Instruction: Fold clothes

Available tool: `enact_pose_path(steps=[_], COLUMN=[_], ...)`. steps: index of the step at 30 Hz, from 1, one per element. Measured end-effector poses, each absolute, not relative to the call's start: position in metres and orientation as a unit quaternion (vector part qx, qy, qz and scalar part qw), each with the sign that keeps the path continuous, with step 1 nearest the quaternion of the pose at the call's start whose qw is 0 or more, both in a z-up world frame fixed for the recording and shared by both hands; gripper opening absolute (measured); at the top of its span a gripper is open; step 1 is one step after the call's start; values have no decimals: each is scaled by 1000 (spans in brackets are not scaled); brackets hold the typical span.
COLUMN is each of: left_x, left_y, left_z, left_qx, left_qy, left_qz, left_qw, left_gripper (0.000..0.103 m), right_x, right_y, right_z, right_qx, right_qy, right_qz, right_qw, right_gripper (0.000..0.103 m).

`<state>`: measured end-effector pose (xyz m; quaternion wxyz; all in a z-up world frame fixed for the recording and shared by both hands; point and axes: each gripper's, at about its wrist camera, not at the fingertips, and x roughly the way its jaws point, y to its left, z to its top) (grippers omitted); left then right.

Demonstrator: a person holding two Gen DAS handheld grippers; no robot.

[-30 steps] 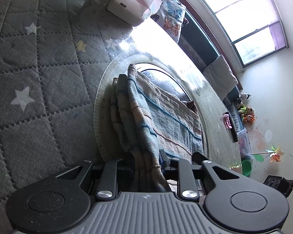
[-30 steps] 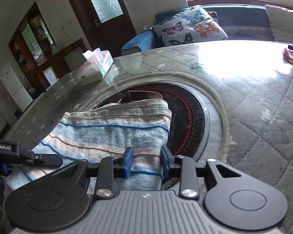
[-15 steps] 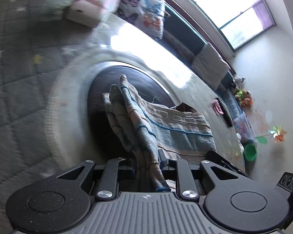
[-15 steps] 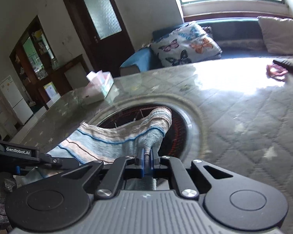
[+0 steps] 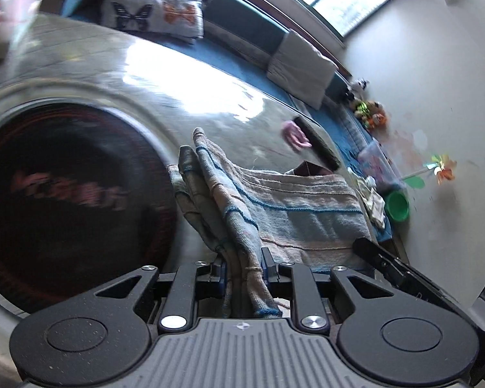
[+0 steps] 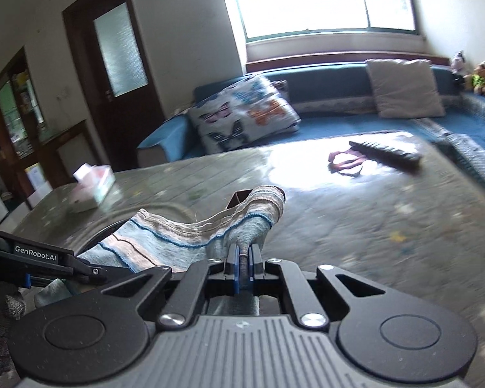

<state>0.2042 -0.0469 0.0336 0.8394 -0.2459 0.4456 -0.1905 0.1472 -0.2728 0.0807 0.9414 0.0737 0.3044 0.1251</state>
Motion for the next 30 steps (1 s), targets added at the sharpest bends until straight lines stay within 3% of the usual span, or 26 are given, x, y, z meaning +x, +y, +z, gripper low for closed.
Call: enact_pose_path(steps=[12,24,26,28,30], left_x=[237,242,240,238,236], left_y=[-134,-160,-161,-161,-161], left_z=[42,27,25,25,26], left_qx=[-186,-148,-141,-136,-132], left_qy=[451,479,482,484,481], left_qz=[-213,-204,-201,-196,-193], left_qw=[847,841,841,842,845], left_gripper=[21,24,27,41,47], right_x=[165,172,171,171,169], right_y=[-348,-371,-372,-373,-373], right_z=[86,59,54,50,48], right_qx=[62,67,66,65,63], right_qy=[294,317,322,329,333], right_qz=[57,30,28,26,23], right_qw=[952,945,944,942,941], right_gripper=[5,5,5,6,7])
